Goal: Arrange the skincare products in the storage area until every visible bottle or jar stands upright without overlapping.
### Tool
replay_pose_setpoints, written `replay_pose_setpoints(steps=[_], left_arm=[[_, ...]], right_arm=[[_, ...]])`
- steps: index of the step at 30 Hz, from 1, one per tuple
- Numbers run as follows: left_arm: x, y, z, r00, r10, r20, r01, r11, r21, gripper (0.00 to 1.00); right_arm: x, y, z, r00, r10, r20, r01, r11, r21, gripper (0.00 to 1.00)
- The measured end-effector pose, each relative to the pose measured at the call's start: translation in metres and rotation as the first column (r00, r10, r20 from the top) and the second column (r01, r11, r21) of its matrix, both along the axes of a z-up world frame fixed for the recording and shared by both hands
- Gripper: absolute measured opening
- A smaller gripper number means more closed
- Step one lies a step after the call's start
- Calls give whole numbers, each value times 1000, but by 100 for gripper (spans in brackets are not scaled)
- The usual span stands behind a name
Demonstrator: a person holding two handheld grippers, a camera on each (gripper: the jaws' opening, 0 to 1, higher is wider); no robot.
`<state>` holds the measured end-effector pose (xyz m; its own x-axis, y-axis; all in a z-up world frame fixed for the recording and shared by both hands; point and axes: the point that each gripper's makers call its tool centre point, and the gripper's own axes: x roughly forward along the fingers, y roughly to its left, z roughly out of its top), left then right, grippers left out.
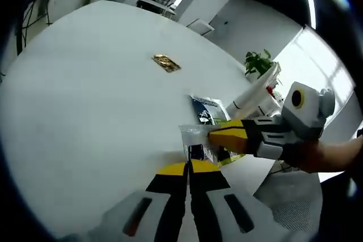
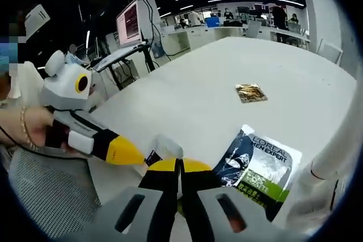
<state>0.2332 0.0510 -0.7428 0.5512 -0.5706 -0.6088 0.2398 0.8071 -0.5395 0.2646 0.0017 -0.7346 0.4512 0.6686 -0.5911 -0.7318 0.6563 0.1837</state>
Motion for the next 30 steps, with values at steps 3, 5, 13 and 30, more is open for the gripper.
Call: replay_pose_setpoints(steps=[3, 5, 13, 30], left_arm=[[2, -1, -5, 1000, -12, -3, 12, 1000, 28, 0], [6, 0, -10, 1000, -17, -6, 17, 999, 42, 0], [7, 5, -13, 999, -47, 18, 44, 993, 110, 0], [18, -1, -4, 951, -243, 193, 177, 935, 306, 0]], right_arm=[[4, 1, -8, 1000, 2, -5, -2, 1000, -12, 1], [5, 2, -11, 1000, 7, 1, -7, 1000, -25, 1], [5, 2, -19, 999, 34, 24, -33, 997, -65, 1], [9, 4, -28, 991, 92, 94, -76, 985, -155, 1]])
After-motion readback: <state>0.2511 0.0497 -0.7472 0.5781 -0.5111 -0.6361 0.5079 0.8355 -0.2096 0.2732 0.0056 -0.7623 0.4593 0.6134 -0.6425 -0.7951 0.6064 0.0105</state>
